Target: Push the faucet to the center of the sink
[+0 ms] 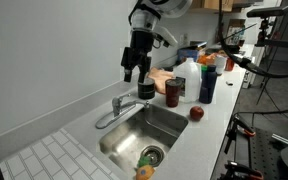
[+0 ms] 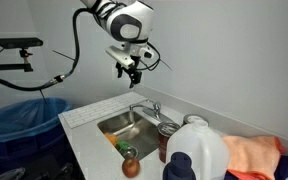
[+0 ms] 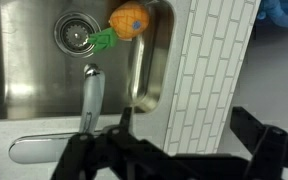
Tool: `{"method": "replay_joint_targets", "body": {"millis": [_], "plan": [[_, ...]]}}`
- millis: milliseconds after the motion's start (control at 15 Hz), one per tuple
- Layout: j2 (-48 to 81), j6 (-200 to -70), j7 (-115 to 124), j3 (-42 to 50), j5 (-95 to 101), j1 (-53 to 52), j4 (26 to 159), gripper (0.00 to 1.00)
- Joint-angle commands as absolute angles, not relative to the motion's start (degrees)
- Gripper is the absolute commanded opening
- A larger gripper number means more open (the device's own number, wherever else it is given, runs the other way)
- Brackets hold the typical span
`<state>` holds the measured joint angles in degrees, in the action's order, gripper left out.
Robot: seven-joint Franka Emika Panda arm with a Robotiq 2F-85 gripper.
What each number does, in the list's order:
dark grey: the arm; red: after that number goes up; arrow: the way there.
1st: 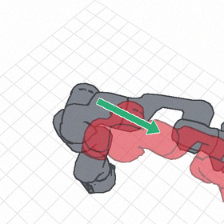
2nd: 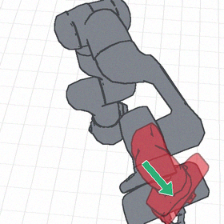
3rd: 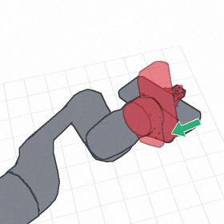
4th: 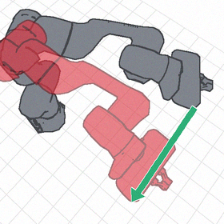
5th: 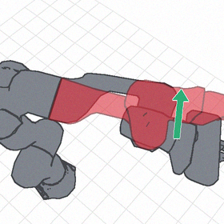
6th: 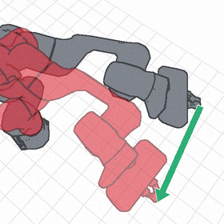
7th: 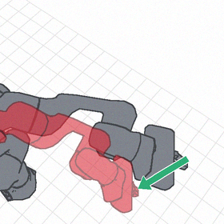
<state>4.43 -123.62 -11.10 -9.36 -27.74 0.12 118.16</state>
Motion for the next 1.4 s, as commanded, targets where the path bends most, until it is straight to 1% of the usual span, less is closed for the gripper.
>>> {"method": "replay_joint_targets", "body": {"millis": [0, 467, 933, 1333], "plan": [[-1.6, -124.4, -9.2, -7.6, -24.4, -1.5, 122.4, 1.0], [-7.1, -130.3, -5.4, -7.3, -19.7, -2.5, 127.8, 1.0], [-11.2, -137.9, -3.9, -7.2, -19.9, -3.3, 133.0, 1.0], [-13.9, -140.8, -6.4, -6.2, -21.2, -4.2, 136.4, 1.0]]}}
